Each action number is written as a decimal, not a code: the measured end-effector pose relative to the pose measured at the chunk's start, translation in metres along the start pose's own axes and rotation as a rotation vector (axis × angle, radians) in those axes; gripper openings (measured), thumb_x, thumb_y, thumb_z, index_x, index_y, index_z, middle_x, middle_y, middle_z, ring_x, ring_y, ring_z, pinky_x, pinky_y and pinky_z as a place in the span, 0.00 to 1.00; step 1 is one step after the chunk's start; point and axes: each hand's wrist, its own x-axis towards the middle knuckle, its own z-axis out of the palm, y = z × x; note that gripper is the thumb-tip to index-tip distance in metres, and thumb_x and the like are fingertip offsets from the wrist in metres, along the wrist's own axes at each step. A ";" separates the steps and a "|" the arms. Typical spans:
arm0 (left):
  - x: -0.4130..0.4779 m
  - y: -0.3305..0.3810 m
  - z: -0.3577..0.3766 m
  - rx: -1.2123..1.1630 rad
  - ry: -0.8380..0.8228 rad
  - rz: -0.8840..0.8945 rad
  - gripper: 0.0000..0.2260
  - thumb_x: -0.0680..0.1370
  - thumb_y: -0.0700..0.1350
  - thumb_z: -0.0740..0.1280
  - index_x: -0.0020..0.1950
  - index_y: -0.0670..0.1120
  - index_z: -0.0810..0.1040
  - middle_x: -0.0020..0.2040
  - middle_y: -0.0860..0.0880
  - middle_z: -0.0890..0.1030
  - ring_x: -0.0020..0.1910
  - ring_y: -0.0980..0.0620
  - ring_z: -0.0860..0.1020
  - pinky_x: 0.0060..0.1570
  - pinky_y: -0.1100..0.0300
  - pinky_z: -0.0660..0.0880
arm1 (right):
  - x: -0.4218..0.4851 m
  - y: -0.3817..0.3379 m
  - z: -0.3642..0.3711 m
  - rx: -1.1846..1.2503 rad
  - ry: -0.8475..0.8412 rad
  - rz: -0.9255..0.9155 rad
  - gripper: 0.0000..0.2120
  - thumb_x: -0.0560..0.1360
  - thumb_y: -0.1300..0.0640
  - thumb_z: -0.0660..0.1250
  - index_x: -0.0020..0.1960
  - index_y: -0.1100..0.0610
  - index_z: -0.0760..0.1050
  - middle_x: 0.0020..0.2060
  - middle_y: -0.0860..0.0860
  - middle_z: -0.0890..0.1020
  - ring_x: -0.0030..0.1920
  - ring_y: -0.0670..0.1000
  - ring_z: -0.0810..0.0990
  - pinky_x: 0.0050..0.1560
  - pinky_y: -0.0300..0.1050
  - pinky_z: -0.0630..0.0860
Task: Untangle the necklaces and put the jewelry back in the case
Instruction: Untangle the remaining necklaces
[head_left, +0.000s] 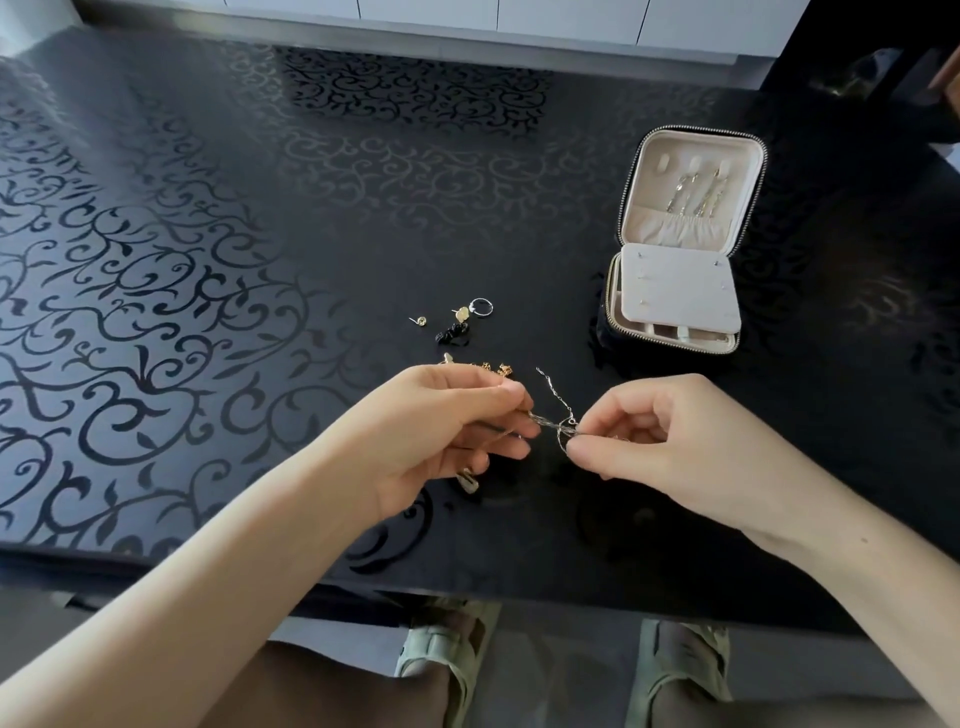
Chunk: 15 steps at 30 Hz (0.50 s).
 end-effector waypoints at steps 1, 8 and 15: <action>0.000 0.000 0.001 0.001 -0.006 0.002 0.05 0.76 0.44 0.67 0.42 0.45 0.79 0.39 0.47 0.84 0.32 0.55 0.80 0.23 0.69 0.70 | -0.001 -0.001 -0.002 0.016 -0.021 0.002 0.04 0.68 0.52 0.72 0.37 0.53 0.82 0.31 0.52 0.83 0.33 0.46 0.79 0.40 0.44 0.75; 0.000 -0.002 0.007 -0.002 -0.019 0.026 0.05 0.76 0.44 0.66 0.43 0.44 0.79 0.37 0.48 0.83 0.32 0.56 0.80 0.23 0.70 0.68 | -0.003 -0.002 -0.004 0.025 -0.096 0.048 0.06 0.73 0.55 0.68 0.40 0.53 0.82 0.28 0.53 0.83 0.27 0.44 0.74 0.28 0.33 0.69; 0.001 -0.004 0.007 0.066 0.049 0.069 0.06 0.77 0.44 0.66 0.42 0.45 0.79 0.37 0.48 0.83 0.30 0.57 0.78 0.22 0.71 0.65 | -0.010 -0.004 -0.023 -0.190 -0.101 0.117 0.14 0.70 0.40 0.65 0.36 0.49 0.80 0.24 0.49 0.81 0.23 0.40 0.73 0.33 0.29 0.68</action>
